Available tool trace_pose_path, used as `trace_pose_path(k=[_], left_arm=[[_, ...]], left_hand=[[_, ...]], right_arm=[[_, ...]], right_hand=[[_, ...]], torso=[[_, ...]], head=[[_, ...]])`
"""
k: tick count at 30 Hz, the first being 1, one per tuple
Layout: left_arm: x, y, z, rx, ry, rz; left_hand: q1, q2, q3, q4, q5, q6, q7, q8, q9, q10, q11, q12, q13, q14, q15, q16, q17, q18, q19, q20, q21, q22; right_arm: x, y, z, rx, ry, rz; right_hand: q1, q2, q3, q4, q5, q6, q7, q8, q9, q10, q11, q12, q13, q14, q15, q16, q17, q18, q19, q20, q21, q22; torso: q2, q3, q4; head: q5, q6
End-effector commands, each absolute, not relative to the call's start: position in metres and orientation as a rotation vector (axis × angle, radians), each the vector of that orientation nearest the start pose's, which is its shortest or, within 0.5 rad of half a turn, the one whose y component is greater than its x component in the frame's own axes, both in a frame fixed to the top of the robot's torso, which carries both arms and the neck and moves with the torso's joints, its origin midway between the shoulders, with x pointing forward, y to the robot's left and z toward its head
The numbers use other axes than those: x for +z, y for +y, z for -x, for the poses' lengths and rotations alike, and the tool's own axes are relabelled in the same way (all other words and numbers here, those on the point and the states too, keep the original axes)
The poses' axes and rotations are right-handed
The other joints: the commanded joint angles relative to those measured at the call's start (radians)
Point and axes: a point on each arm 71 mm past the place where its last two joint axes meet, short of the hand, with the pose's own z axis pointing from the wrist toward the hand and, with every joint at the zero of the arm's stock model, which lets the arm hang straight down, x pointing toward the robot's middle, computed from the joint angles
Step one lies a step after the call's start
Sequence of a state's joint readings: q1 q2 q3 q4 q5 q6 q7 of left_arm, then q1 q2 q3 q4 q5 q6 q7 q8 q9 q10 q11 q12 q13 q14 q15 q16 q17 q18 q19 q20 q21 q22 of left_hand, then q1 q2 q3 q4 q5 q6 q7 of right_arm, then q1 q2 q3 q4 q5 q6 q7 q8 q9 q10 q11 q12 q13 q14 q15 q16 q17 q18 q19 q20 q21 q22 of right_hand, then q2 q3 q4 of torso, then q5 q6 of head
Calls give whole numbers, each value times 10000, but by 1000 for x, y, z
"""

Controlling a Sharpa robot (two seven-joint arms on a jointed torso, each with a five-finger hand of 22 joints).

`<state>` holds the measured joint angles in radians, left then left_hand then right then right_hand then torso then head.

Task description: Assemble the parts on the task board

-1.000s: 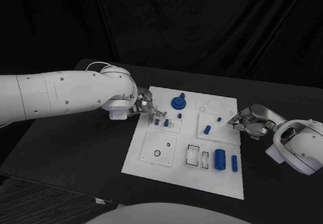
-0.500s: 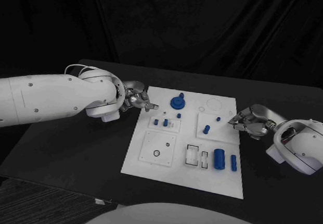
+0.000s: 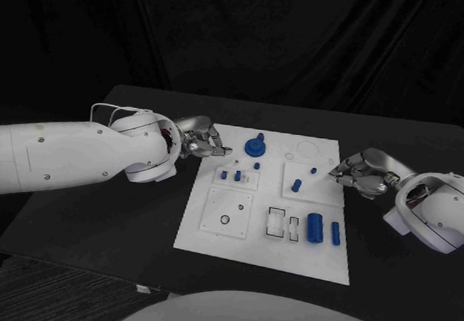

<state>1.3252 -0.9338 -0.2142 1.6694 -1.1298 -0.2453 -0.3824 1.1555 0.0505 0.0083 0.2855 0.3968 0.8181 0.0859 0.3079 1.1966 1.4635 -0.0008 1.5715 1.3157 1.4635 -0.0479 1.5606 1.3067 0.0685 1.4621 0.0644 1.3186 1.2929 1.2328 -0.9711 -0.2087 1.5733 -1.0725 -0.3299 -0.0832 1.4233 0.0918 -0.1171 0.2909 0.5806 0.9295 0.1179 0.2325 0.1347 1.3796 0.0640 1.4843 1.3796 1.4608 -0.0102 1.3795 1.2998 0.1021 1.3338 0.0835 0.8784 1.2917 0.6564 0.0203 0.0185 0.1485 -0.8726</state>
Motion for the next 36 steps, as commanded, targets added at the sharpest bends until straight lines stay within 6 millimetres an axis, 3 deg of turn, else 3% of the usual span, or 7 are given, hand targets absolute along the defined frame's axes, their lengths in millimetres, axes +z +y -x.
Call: trace_pose_path(k=[1,17,21,24,27,30,36], left_arm=[[-196,219,-456,-5312,19344,1615],[-209,216,-452,-4614,20399,1453],[-213,215,-450,-4552,20570,1441],[-216,215,-450,-4526,20643,1453],[-218,214,-449,-4487,20723,1439],[-220,213,-449,-4443,20834,1396],[-222,210,-450,-4333,20967,1257]], left_hand=[[120,-12,-565,73,-260,-173,-7,172,-15,1073,145,-7,2551,1073,78,102,2641,-166,-2,37,88,2091],[18,116,-705,63,-378,187,-98,446,-186,1073,88,-7,2551,1073,46,102,2641,-171,30,34,154,2103],[47,123,-777,61,-464,303,-155,685,-139,1073,41,-7,2551,1073,7,102,2641,-169,31,5,158,2102],[145,134,-897,59,-508,259,-240,1290,253,1073,-34,-7,2551,1073,-58,102,2641,-179,57,-56,212,2115],[151,138,-916,59,-513,233,-244,1353,294,1073,-40,-7,2551,1073,-64,102,2641,-178,56,-62,209,2114],[97,181,-1053,63,-855,55,-237,1600,441,1073,-40,-7,2551,1073,-70,102,2641,-177,50,-77,196,2109],[36,222,-1196,64,-1179,-109,-213,1725,479,1073,-23,-7,2551,1073,-60,102,2641,-174,42,-73,182,2104]], right_arm=[[-224,-256,-455,7302,17977,-2117],[-222,-252,-453,7520,17777,-2030],[-221,-252,-452,7574,17727,-2015],[-220,-252,-451,7656,17577,-1995],[-218,-252,-450,7746,17341,-1981],[-214,-252,-448,7870,17001,-1964],[-211,-254,-445,7975,16702,-1955]], right_hand=[[-189,-34,69,-5,30,113,-23,114,66,587,-254,-98,646,357,-168,229,1098,153,249,-18,421,1242],[-135,-59,130,-63,156,142,-65,119,79,618,-297,-91,656,391,-207,252,1119,147,306,-54,470,1253],[-135,-59,130,-63,156,142,-65,119,79,618,-297,-91,656,391,-207,252,1119,147,306,-54,470,1253],[-108,-61,161,-63,195,187,-78,139,92,712,-310,-27,739,437,-222,338,1200,105,398,-68,712,1310],[-136,-80,179,-40,209,237,-105,157,108,867,-343,70,858,519,-261,449,1299,37,577,-105,1118,1405],[-347,-99,168,-24,160,391,-211,218,163,1325,-460,357,1223,691,-386,566,1406,-150,1086,-223,2224,1647],[-416,-113,164,-32,108,463,-260,277,231,1451,-510,438,1337,648,-434,263,1121,-208,1230,-271,2556,1721]], torso=[[-7,-3,7],[0,3,2],[-6,3,1],[3,5,8],[13,2,3],[6,3,-1],[8,5,21]], head=[[9,0],[116,0],[90,0],[68,0],[62,0],[47,0],[21,0]])
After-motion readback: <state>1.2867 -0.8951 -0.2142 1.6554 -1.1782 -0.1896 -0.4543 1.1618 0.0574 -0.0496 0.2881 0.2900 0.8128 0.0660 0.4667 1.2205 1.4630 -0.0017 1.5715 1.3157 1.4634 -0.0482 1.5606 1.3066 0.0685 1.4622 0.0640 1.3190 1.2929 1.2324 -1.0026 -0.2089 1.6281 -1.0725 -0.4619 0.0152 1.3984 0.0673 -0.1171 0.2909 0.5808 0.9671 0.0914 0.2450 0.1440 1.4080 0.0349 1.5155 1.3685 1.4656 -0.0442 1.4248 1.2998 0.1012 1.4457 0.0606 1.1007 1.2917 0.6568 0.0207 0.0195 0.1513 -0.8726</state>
